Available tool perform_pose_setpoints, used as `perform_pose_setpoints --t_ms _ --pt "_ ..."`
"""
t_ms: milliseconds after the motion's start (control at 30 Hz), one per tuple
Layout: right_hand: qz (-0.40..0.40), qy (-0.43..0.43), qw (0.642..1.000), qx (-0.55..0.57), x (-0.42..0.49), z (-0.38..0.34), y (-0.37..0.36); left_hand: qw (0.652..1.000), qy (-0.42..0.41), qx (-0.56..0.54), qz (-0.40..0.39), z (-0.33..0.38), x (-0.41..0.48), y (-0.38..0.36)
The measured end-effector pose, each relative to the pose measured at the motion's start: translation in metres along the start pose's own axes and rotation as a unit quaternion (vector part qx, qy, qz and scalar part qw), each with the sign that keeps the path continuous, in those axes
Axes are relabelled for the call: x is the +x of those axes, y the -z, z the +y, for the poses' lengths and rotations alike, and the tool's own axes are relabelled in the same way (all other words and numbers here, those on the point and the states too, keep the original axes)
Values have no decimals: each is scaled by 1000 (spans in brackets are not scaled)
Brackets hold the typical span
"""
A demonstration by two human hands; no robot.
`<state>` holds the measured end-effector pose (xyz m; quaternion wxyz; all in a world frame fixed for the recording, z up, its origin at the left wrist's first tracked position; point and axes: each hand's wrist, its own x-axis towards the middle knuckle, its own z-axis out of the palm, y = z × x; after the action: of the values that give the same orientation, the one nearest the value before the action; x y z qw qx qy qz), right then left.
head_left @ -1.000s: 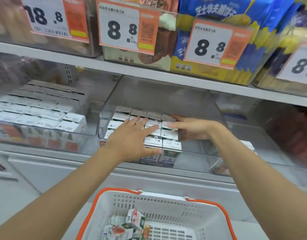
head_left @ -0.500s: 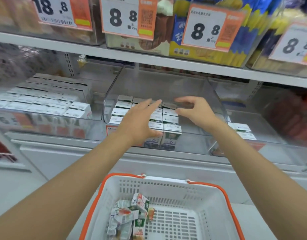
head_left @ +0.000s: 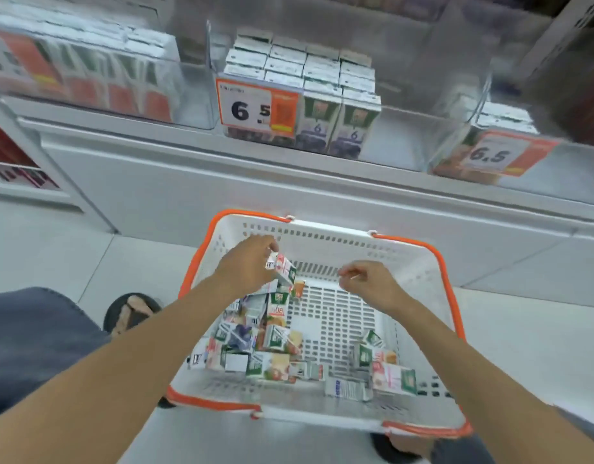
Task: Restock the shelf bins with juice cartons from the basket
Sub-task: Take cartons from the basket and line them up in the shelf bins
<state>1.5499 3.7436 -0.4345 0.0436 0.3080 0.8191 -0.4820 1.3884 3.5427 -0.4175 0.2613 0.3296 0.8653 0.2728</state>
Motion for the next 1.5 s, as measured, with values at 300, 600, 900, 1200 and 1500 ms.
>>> perform_pose_setpoints --t_ms 300,600,900,1200,1500 --pt "-237 -140 960 -49 25 81 -142 988 114 -66 -78 -76 -13 -55" --pt "-243 -92 918 -299 36 103 -160 973 179 -91 -115 -89 -20 -73" --pt "-101 -155 967 175 14 71 -108 951 234 -171 -106 -62 -17 -73" --pt "-130 -169 962 171 42 68 -122 850 277 -445 -49 -73 -10 -70" --pt "-94 -224 960 136 64 88 -185 896 250 -365 -35 -97 -12 -57"
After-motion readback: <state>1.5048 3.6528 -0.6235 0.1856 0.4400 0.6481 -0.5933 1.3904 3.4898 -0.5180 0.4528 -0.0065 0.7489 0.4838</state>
